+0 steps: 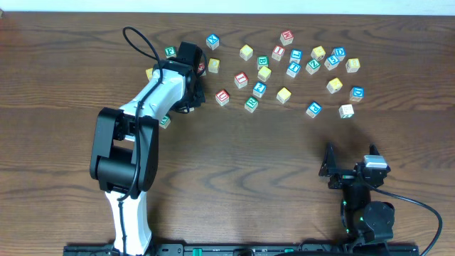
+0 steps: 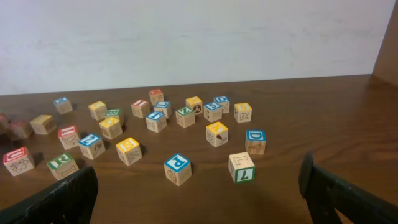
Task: Spell out AI2
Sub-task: 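Lift the red A block and carry it toward the table center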
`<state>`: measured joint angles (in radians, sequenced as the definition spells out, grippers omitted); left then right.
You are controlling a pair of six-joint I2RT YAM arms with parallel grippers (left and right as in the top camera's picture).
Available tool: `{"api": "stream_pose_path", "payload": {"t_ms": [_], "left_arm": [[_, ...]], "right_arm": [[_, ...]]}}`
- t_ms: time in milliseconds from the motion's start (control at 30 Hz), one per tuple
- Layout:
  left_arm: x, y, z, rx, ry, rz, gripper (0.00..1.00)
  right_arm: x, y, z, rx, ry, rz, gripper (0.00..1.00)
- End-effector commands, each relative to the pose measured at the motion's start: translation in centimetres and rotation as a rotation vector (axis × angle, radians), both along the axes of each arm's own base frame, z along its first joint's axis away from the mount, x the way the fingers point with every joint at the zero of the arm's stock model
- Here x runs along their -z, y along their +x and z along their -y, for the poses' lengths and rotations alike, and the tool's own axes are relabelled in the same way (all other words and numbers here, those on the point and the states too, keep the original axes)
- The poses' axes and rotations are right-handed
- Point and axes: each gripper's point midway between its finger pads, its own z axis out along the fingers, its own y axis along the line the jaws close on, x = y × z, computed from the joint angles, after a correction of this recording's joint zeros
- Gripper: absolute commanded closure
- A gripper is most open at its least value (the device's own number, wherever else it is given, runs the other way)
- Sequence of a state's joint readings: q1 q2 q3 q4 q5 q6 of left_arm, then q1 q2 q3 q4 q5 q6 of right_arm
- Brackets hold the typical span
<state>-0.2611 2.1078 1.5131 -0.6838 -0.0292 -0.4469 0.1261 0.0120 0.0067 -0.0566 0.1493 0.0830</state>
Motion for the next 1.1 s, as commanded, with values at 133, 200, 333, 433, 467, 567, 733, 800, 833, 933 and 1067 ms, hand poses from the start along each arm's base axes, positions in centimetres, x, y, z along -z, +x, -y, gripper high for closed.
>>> {"api": "stream_pose_path", "payload": {"t_ms": [133, 200, 333, 433, 467, 567, 733, 800, 833, 933, 1067], "left_arm": [[-1.0, -0.3, -0.2, 0.055, 0.021, -0.016, 0.79], [-1.9, -0.2, -0.1, 0.068, 0.020, 0.001, 0.79], [-4.8, -0.2, -0.1, 0.096, 0.015, 0.053, 0.79], [-7.9, -0.5, -0.2, 0.110, 0.008, 0.101, 0.81], [-9.0, -0.8, -0.3, 0.113, 0.006, 0.116, 0.81], [-11.8, -1.7, -0.2, 0.133, 0.002, 0.154, 0.92], [-15.9, -4.0, 0.7, 0.177, -0.009, 0.203, 0.92], [-16.9, -5.2, 1.4, 0.201, -0.014, 0.214, 0.92], [-17.2, -6.0, 1.7, 0.216, -0.015, 0.212, 0.92], [-17.5, -8.2, 2.8, 0.263, -0.019, 0.205, 0.92], [-16.2, -10.8, 3.9, 0.293, -0.026, 0.190, 0.92]], "right_arm": [[0.0, 0.0, 0.3, 0.011, -0.002, 0.000, 0.01], [0.0, 0.0, 0.3, 0.011, -0.002, 0.000, 0.01], [0.0, 0.0, 0.3, 0.011, -0.002, 0.000, 0.01], [0.0, 0.0, 0.3, 0.011, -0.002, 0.000, 0.01], [0.0, 0.0, 0.3, 0.011, -0.002, 0.000, 0.01], [0.0, 0.0, 0.3, 0.011, -0.002, 0.000, 0.01], [0.0, 0.0, 0.3, 0.011, -0.002, 0.000, 0.01], [0.0, 0.0, 0.3, 0.011, -0.002, 0.000, 0.01], [0.0, 0.0, 0.3, 0.011, -0.002, 0.000, 0.01], [0.0, 0.0, 0.3, 0.011, -0.002, 0.000, 0.01], [0.0, 0.0, 0.3, 0.011, -0.002, 0.000, 0.01]]}}
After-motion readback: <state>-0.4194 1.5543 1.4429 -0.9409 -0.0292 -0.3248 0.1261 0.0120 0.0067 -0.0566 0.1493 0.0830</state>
